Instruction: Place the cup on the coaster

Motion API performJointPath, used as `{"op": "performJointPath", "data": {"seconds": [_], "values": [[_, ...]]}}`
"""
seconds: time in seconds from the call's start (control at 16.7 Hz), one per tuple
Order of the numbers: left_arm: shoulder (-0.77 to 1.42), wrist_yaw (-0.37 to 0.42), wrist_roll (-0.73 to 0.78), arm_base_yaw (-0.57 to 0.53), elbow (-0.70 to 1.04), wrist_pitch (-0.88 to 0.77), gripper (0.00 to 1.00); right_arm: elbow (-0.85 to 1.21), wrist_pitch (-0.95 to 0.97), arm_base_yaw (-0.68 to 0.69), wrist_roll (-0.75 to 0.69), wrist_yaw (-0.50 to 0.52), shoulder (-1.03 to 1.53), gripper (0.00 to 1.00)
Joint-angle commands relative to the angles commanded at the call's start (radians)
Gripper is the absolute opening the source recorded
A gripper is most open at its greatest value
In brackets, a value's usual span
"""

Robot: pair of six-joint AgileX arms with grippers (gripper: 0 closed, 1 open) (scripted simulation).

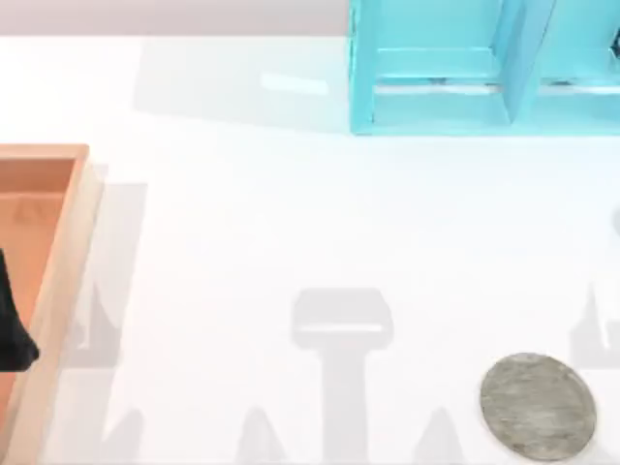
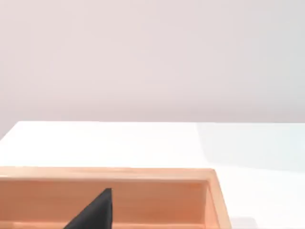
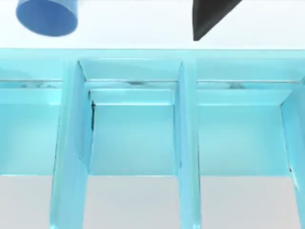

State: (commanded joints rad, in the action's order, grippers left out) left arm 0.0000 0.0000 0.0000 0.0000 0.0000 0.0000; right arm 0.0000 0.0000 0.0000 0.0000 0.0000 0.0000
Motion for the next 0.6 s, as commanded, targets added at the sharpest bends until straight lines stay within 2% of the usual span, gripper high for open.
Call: {"op": "performJointPath", "data": {"seconds": [0.3, 0.6], "values": [[0.0, 0.0, 0.0, 0.0, 0.0, 0.0, 1.0, 0.044, -0.027, -0.01, -0.036, 0.006, 0.042, 1.0], [0.0, 0.0, 0.0, 0.0, 0.0, 0.0, 1.0, 0.258, -0.162, -0.041, -0.216, 0.022, 0.251, 1.0]]}}
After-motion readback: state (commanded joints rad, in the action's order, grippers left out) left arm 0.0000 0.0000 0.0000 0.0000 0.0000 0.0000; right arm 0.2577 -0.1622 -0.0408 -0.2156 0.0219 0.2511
